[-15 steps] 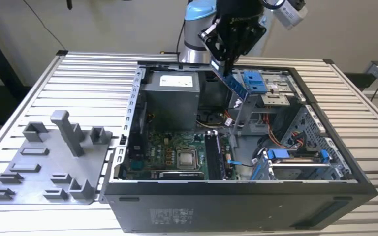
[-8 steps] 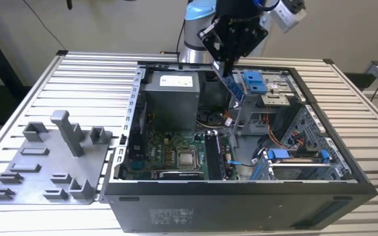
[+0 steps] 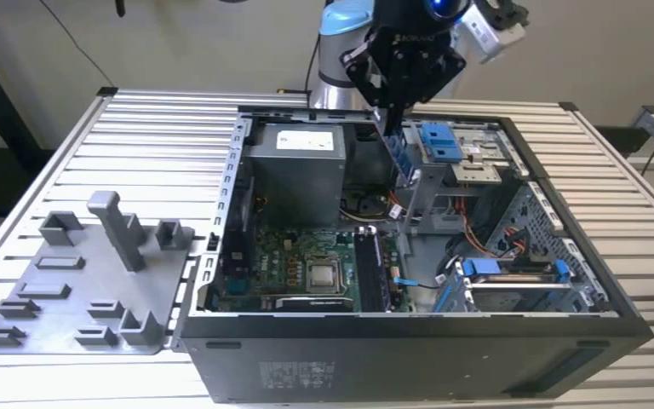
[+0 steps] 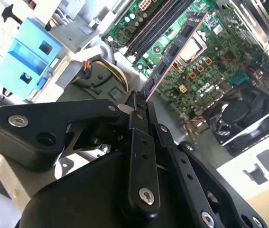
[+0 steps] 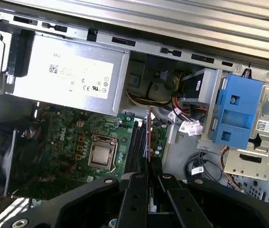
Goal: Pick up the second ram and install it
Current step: 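Insert the second ram into the second slot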
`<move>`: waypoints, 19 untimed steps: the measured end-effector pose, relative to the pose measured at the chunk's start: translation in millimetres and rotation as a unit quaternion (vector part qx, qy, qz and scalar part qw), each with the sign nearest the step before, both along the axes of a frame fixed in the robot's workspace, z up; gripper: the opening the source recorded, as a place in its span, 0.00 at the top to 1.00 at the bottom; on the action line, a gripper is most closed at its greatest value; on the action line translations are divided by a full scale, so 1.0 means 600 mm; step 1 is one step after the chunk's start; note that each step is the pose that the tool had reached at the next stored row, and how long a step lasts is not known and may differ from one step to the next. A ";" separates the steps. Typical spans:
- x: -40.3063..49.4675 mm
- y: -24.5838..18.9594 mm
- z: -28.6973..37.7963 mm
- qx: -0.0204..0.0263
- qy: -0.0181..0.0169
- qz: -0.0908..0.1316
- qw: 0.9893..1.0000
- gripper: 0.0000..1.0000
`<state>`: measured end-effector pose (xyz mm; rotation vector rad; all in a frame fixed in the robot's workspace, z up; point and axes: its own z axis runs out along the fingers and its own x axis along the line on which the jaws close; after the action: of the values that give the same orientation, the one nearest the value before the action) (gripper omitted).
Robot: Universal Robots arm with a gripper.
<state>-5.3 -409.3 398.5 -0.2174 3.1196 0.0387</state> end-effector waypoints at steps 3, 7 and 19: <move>0.000 0.0000 -0.002 0.000 0.000 -0.023 1.000 0.86; 0.000 0.0000 -0.003 0.000 0.000 -0.050 0.999 0.86; 0.002 -0.0034 -0.009 0.000 0.001 -0.085 0.996 0.86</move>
<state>-4.3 -411.3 393.2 0.0483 3.1258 0.0370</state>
